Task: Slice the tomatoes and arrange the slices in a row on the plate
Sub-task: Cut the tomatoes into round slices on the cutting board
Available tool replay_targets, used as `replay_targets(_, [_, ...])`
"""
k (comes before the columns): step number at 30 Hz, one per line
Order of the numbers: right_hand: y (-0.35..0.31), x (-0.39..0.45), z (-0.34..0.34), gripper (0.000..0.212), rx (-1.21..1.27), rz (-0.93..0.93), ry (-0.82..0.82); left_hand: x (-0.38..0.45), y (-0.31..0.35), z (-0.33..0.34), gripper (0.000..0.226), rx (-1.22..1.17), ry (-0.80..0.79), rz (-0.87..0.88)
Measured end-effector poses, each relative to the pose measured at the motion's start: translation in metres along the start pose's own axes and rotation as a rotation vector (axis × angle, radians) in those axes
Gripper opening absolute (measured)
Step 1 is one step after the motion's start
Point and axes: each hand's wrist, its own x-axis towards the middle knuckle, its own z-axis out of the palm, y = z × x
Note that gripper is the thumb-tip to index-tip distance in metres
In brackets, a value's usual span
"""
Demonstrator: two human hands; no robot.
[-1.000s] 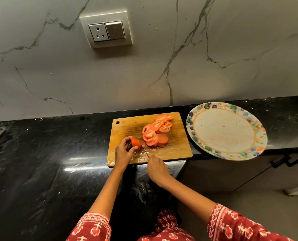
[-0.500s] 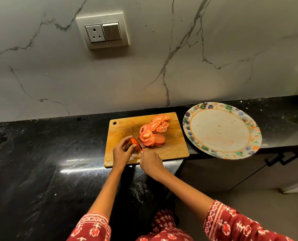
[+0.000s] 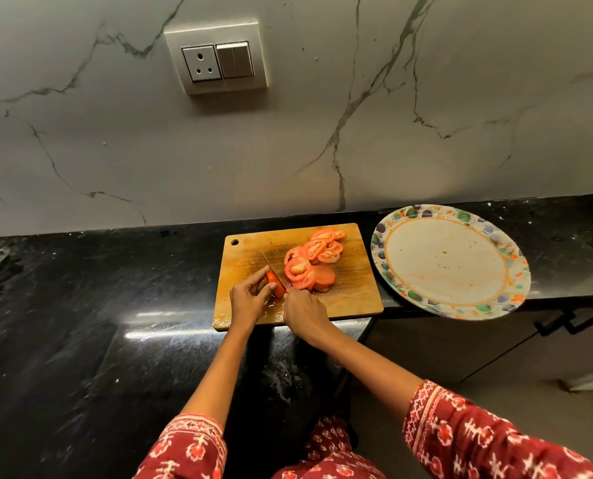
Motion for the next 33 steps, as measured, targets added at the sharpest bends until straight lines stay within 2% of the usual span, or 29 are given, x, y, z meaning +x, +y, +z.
replay_targets(4, [0.008, -0.008, 0.008, 0.028, -0.038, 0.009, 0.008, 0.0, -0.005, 0.001, 0.046, 0.027, 0.0, 0.033])
replay_targets(11, [-0.001, 0.006, 0.002, 0.028, 0.074, 0.091, -0.029, -0.004, -0.003, 0.007, 0.045, 0.068, 0.009, 0.077])
replay_targets(16, [0.006, -0.008, 0.015, 0.03, 0.068, 0.058, -0.028, -0.006, -0.005, 0.003, 0.043, 0.064, 0.061, 0.055])
replay_targets(29, [0.014, -0.002, 0.021, 0.026, -0.126, -0.02, 0.023, -0.002, 0.0, 0.001, 0.041, 0.129, 0.05, 0.071])
replay_targets(33, [0.008, 0.011, 0.014, 0.029, -0.095, -0.01, 0.008, -0.002, 0.002, 0.007, 0.041, 0.178, 0.036, 0.097])
